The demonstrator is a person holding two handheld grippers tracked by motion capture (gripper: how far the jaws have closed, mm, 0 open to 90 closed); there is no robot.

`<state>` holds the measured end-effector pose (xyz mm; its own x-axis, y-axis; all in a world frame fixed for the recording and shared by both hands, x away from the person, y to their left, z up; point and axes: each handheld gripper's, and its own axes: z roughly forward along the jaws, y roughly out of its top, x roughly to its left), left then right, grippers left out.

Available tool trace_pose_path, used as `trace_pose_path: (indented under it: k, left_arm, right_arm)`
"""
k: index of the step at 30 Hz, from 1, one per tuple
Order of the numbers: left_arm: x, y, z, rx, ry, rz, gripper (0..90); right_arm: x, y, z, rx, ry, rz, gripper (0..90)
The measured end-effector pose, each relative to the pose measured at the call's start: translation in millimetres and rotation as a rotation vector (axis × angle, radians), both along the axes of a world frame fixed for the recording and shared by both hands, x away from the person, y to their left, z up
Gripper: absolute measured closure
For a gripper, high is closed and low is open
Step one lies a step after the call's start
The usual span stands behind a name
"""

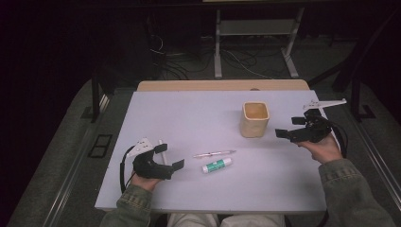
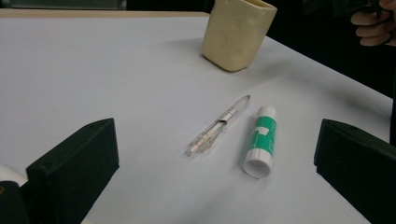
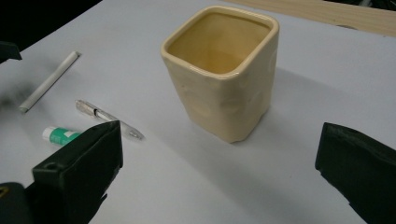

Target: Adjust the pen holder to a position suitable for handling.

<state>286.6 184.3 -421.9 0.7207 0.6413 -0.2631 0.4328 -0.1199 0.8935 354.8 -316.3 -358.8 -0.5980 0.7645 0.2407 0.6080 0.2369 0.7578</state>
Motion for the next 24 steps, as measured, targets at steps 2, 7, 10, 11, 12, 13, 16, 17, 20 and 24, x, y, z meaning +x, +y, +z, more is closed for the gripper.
trace_pose_path:
  k: [2,7,10,11,12,13,16,17,20,24]
  left_arm:
    - [-0.1,-0.2,0.0,-0.001,0.000,-0.002,0.0]
    - [0.1,-0.2,0.0,-0.001,-0.001,-0.001,0.0]
    - [0.1,-0.1,-0.2,0.003,-0.001,-0.004,0.0]
    - [0.1,-0.3,-0.3,0.001,0.000,-0.004,0.0]
    - [0.3,-0.2,-0.2,0.002,-0.001,-0.005,0.0]
    - [0.4,-0.3,-0.2,0.001,-0.001,-0.004,0.0]
    - [0.6,-0.4,-0.3,0.001,-0.003,-0.006,0.0]
    - [0.6,-0.8,-0.4,0.001,-0.007,-0.010,0.0]
    - [0.9,-1.4,-0.8,0.001,-0.009,-0.012,0.0]
    - [1.5,-1.8,-1.2,0.004,-0.011,-0.015,0.0]
  right_arm:
    - [3.8,-1.2,-0.5,-0.002,0.008,-0.003,0.5]
    - [12.9,-4.3,-2.4,0.000,0.019,-0.009,0.5]
    - [16.7,-6.0,-3.7,0.002,0.026,-0.014,0.5]
    - [20.3,-8.1,-5.0,0.009,0.025,-0.019,0.5]
    - [21.8,-9.1,-5.6,0.015,0.028,-0.024,0.5]
    - [23.5,-10.3,-6.3,0.014,0.029,-0.027,0.5]
    - [27.0,-12.8,-8.1,0.015,0.032,-0.036,0.5]
    - [30.5,-15.7,-10.3,0.014,0.039,-0.049,0.5]
    - [33.7,-18.1,-12.8,0.009,0.042,-0.062,0.5]
    - [40.8,-22.8,-18.5,0.013,0.050,-0.085,0.6]
